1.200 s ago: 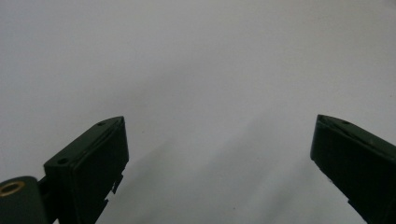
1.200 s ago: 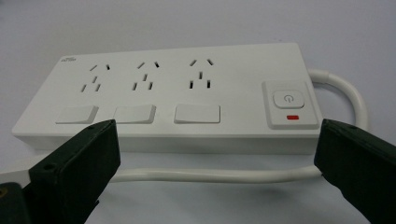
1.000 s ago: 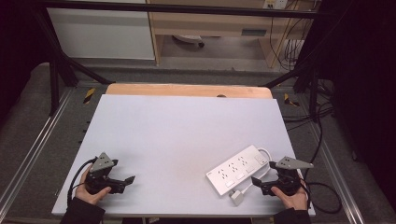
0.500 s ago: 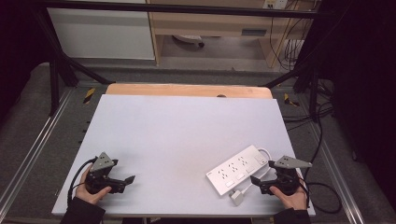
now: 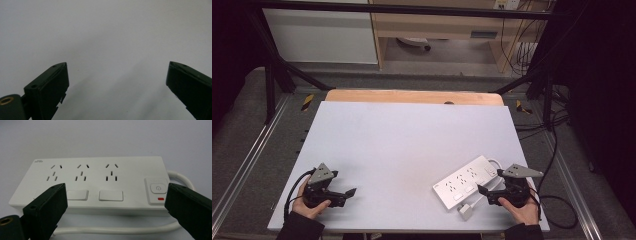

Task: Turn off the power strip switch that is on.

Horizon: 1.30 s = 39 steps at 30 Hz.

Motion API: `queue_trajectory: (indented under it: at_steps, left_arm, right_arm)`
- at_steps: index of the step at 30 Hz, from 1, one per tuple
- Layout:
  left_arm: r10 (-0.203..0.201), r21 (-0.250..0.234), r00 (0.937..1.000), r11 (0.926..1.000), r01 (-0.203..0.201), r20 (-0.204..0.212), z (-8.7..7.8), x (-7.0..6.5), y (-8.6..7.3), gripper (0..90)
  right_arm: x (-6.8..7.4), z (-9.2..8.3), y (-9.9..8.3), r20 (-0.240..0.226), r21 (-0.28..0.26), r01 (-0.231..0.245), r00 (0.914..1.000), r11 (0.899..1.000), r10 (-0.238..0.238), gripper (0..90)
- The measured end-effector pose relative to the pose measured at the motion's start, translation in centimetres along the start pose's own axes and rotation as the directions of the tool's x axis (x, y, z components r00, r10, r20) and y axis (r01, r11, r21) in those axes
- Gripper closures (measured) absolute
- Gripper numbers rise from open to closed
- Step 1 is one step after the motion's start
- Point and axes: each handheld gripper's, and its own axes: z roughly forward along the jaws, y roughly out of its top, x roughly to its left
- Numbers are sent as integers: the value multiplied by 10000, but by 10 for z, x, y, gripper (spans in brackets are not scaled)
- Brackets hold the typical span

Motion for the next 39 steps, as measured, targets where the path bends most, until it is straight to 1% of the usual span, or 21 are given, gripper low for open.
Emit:
queue_trajectory:
  at_steps: [4, 9, 16, 19, 20, 22, 24, 25, 26, 27, 28, 29, 30, 32, 34, 35, 36, 37, 39]
  left_arm:
    - [-20, -30, 10000, 10000, 20, -8, -1, -1, 0, 41]
    - [-8, -8, 10000, 10000, 8, -9, 0, 0, 0, 41]
    - [-15, -26, 10000, 10000, 15, -17, -1, 0, 0, 41]
    - [-30, -35, 10000, 10000, 30, -24, -1, 0, 0, 41]
    - [-29, -36, 10000, 10000, 29, -28, -1, 0, 0, 41]
    - [-37, -40, 10000, 10000, 37, -28, -1, 0, 0, 41]
    - [-36, -39, 10000, 10000, 36, -30, -1, 0, 0, 41]
    - [-33, -34, 10000, 10000, 33, -30, -1, 0, 0, 41]
    - [-42, -32, 10000, 10000, 42, -32, -1, 0, 0, 41]
    - [-51, -28, 10000, 10000, 51, -41, 0, 0, 0, 41]
    - [-49, -22, 10000, 10000, 49, -38, 0, 0, 0, 41]
    - [-56, -20, 10000, 10000, 56, -38, 0, 0, -1, 41]
    - [-61, -20, 10000, 10000, 61, -38, 0, 1, -1, 41]
    - [-53, -18, 10000, 10000, 53, -35, 0, 1, -1, 41]
    - [-53, -23, 10000, 10000, 53, -33, 0, 1, -1, 41]
    - [-53, -23, 10000, 10000, 53, -33, 0, 1, -1, 41]
    - [-56, -24, 10000, 10000, 56, -38, 0, 1, -1, 41]
    - [-60, -28, 10000, 10000, 60, -37, 0, 1, -1, 41]
    - [-60, -22, 10000, 10000, 60, -30, 0, 1, -1, 42]
  right_arm:
    - [1, 0, 4, 75, -27, -63, 10000, 10000, 63, 79]
    - [1, 2, 6, 201, 99, -168, 9997, 9998, 166, 105]
    - [1, 3, 8, 334, 113, -202, 9992, 9997, 198, 139]
    - [1, 4, 9, 323, 97, -115, 9994, 9999, 112, 185]
    - [2, 4, 9, 320, 107, -150, 9994, 9998, 147, 202]
    - [2, 5, 9, 345, 101, -116, 9993, 9999, 112, 213]
    - [3, 6, 10, 340, 106, -62, 9994, 9999, 58, 253]
    - [3, 6, 10, 340, 106, -62, 9994, 9999, 58, 253]
    - [3, 7, 10, 374, 114, -30, 9993, 9999, 25, 280]
    - [3, 7, 10, 374, 114, -30, 9993, 9999, 25, 280]
    - [3, 7, 10, 359, 183, -39, 9993, 9998, 33, 310]
    - [3, 7, 10, 359, 183, -39, 9993, 9998, 33, 310]
    - [3, 8, 9, 330, 158, 1, 9995, 9999, -6, 338]
    - [3, 8, 9, 316, 155, 13, 9995, 9999, -18, 352]
    - [3, 8, 9, 269, 164, -39, 9996, 9999, 35, 396]
    - [3, 8, 9, 269, 164, -39, 9996, 9999, 35, 396]
    - [3, 8, 8, 241, 151, -30, 9997, 9999, 26, 427]
    - [3, 8, 8, 241, 151, -30, 9997, 9999, 26, 427]
    - [3, 8, 8, 154, 169, -94, 9998, 9998, 91, 466]
